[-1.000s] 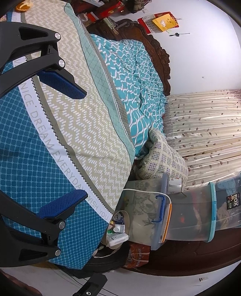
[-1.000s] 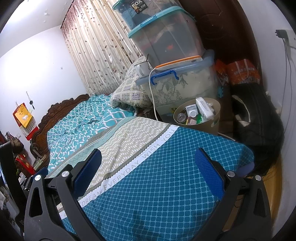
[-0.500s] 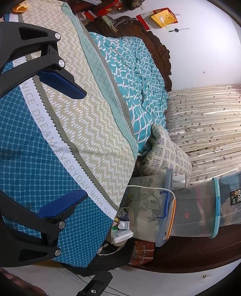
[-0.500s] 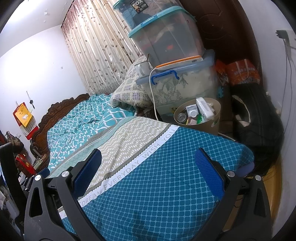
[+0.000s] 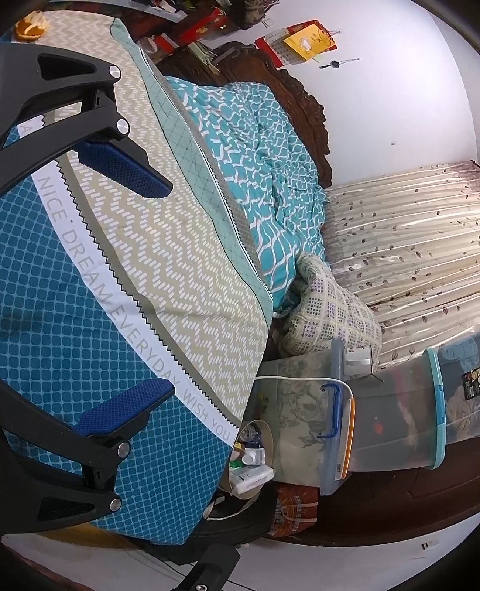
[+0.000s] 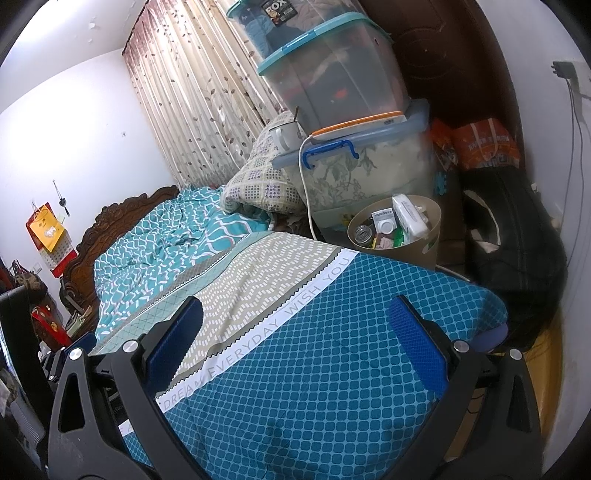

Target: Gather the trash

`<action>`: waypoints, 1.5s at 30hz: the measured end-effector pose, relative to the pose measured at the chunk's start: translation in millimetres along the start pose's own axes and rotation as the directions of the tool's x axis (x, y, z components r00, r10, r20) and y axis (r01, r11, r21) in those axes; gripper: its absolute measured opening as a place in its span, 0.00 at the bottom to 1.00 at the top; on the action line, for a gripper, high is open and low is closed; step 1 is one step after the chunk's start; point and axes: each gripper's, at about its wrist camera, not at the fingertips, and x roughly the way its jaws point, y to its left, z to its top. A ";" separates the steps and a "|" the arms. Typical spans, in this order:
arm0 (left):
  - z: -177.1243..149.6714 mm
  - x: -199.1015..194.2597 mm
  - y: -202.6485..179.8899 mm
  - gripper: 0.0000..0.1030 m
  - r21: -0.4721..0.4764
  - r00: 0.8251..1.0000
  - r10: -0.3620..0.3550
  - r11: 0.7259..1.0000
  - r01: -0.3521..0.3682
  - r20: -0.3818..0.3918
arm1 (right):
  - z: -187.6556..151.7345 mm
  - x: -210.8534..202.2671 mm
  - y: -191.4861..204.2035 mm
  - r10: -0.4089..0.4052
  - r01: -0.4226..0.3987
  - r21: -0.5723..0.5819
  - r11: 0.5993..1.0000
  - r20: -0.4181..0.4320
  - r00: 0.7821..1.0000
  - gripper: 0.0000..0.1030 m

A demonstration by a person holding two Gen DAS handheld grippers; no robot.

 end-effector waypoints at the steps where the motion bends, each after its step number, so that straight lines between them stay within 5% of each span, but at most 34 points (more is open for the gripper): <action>1: -0.3 0.2 0.6 0.92 0.000 1.000 0.001 1.000 -0.001 -0.001 | -0.1 -0.7 0.4 0.000 0.000 0.000 1.000 -0.001 1.000 0.97; 22: -0.6 1.4 9.2 0.92 -0.054 0.998 -0.059 0.997 0.058 -0.017 | -0.1 -1.8 0.3 -0.004 0.004 0.000 1.000 -0.003 1.000 0.97; 45: 1.1 -1.4 14.3 0.92 -0.082 1.000 -0.029 0.996 0.028 -0.009 | -1.7 -1.1 1.4 -0.004 0.004 -0.004 1.000 -0.008 1.000 0.97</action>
